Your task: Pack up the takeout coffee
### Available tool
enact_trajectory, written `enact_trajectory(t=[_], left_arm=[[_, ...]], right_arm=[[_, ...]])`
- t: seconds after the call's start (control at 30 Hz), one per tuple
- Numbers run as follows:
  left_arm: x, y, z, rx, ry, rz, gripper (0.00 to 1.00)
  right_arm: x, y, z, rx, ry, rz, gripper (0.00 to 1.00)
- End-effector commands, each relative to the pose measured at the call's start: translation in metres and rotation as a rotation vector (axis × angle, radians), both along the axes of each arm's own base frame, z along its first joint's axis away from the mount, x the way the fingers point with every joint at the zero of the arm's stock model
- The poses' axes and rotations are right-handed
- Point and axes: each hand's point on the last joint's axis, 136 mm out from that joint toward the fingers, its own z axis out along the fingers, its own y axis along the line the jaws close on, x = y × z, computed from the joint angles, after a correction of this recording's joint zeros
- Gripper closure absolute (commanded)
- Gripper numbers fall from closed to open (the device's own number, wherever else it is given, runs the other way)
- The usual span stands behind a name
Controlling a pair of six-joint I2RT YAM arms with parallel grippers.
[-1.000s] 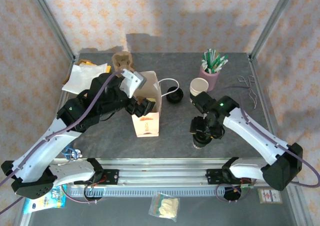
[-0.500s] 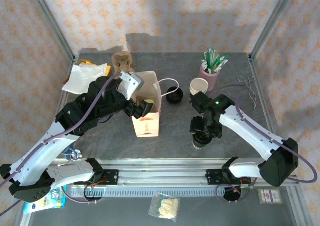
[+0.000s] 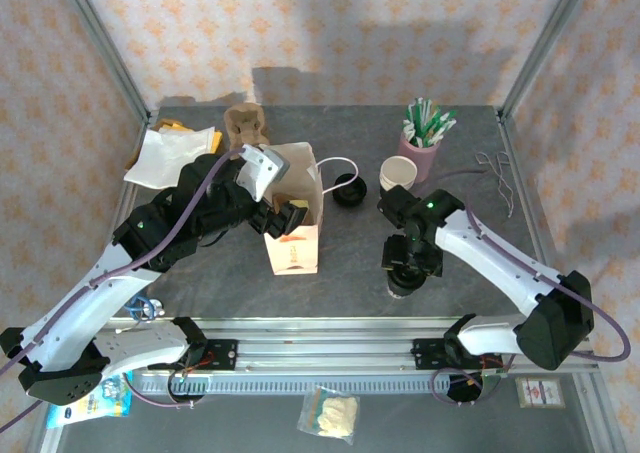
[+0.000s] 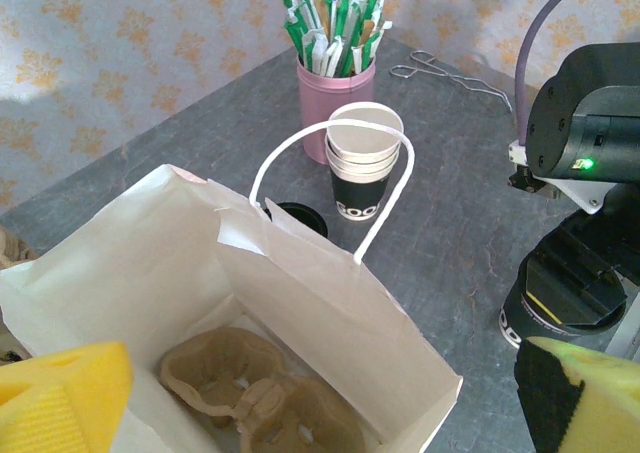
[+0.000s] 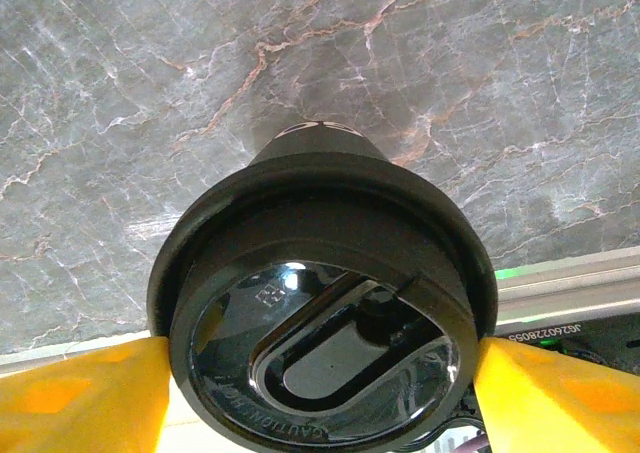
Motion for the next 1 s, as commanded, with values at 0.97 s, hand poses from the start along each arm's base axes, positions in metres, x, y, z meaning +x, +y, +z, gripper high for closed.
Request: enact_trajectory(t=[0.97], left_arm=[[0.001,0.005,0.008,0.001,-0.038,0.023,0.01]], right_arm=[[-0.005,-0.01,-0.038,-0.068,0.032,0.013,0.29]])
